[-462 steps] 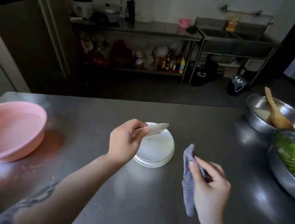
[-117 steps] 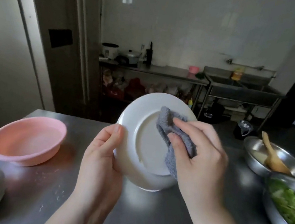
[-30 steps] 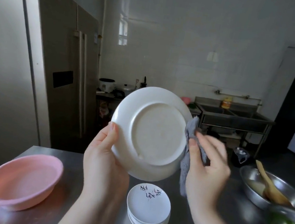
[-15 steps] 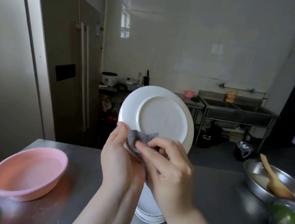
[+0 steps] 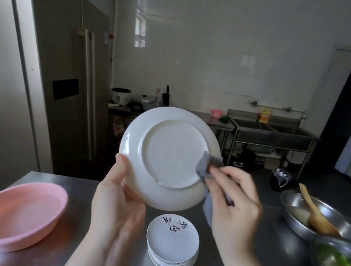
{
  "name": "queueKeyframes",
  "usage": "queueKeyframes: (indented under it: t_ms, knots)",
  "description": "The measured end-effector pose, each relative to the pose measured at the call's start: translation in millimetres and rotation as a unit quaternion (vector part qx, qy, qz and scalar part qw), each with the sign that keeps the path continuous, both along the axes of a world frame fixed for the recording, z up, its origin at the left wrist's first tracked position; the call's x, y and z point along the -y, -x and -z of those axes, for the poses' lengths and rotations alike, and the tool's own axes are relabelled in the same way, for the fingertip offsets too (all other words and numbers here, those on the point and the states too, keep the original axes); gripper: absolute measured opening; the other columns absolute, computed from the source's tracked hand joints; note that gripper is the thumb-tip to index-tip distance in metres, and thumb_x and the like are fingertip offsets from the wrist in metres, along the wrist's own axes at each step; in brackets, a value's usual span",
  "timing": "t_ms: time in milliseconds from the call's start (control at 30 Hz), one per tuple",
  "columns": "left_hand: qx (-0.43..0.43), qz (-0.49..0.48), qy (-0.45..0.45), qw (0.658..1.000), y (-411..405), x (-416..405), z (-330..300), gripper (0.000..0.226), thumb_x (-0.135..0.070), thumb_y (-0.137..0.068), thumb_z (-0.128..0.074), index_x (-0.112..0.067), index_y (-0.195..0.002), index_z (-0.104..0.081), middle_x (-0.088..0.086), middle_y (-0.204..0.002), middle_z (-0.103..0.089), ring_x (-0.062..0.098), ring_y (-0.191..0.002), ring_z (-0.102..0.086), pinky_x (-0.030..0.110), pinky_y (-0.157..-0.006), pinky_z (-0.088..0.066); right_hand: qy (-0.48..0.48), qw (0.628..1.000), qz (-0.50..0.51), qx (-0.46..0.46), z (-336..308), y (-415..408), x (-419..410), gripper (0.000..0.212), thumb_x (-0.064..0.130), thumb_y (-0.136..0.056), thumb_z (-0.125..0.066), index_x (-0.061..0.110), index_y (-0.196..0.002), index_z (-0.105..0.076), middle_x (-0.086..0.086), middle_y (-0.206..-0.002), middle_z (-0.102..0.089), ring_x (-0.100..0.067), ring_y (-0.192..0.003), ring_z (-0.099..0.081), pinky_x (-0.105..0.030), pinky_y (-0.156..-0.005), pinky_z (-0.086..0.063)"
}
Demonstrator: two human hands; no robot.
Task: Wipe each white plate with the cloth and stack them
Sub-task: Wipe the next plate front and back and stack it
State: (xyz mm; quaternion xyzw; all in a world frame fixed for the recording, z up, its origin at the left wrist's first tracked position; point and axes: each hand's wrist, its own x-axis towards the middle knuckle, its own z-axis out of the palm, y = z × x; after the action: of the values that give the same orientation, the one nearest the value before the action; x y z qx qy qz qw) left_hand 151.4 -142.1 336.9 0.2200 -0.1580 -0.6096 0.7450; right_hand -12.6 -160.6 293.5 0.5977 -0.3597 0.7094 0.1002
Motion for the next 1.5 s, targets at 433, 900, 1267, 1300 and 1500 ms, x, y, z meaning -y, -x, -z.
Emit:
queueKeyframes:
  t_ms: [433,900,1267,1300,1500]
  knots:
    - [0.139,-0.028,0.08,0.987,-3,-1,20,0.039,-0.036,-0.082,-0.058,-0.006,-0.105,-0.068,0.008,-0.1,-0.068,0.015,-0.086,-0.066,0.031,-0.081,-0.053,-0.028,0.998,-0.002,-0.054,-59,-13,19,0.022,0.004,-0.083,-0.072,0.012,-0.103,-0.074,0.0,-0.094,-0.062,-0.015,-0.087,-0.061,-0.021,-0.081,-0.047]
    - [0.277,-0.087,-0.004,0.957,-5,24,91,0.02,-0.023,-0.091,-0.064,-0.019,-0.072,-0.066,0.002,-0.072,-0.066,0.014,-0.066,-0.059,0.02,-0.054,-0.048,-0.161,0.98,-0.082,0.079,36,-3,-3,0.024,0.006,-0.082,-0.072,0.021,-0.1,-0.075,0.012,-0.095,-0.062,-0.006,-0.093,-0.062,-0.008,-0.08,-0.042]
    - [0.658,-0.105,0.089,0.741,9,91,185,0.012,-0.039,-0.092,-0.058,-0.032,-0.082,-0.059,-0.018,-0.075,-0.065,0.004,-0.071,-0.06,0.017,-0.063,-0.043,-0.343,0.925,0.02,0.164,147,53,-38,0.033,0.005,-0.082,-0.072,0.037,-0.091,-0.073,0.013,-0.093,-0.063,-0.005,-0.086,-0.063,-0.005,-0.07,-0.041]
    - [0.703,-0.118,0.119,0.691,12,99,188,0.014,-0.04,-0.092,-0.056,-0.029,-0.084,-0.06,-0.016,-0.072,-0.064,0.007,-0.069,-0.058,0.02,-0.061,-0.043,-0.345,0.923,0.019,0.167,149,54,-35,0.034,0.004,-0.082,-0.072,0.036,-0.091,-0.073,0.013,-0.093,-0.064,-0.005,-0.086,-0.063,-0.006,-0.07,-0.042]
    - [0.793,-0.19,0.343,0.467,25,134,229,0.029,-0.029,-0.09,-0.054,-0.011,-0.083,-0.075,-0.002,-0.063,-0.069,0.02,-0.052,-0.066,0.029,-0.038,-0.047,-0.385,0.9,0.011,0.202,167,55,-27,0.025,0.0,-0.082,-0.07,0.022,-0.093,-0.076,0.012,-0.092,-0.063,-0.019,-0.081,-0.066,-0.049,-0.069,-0.055]
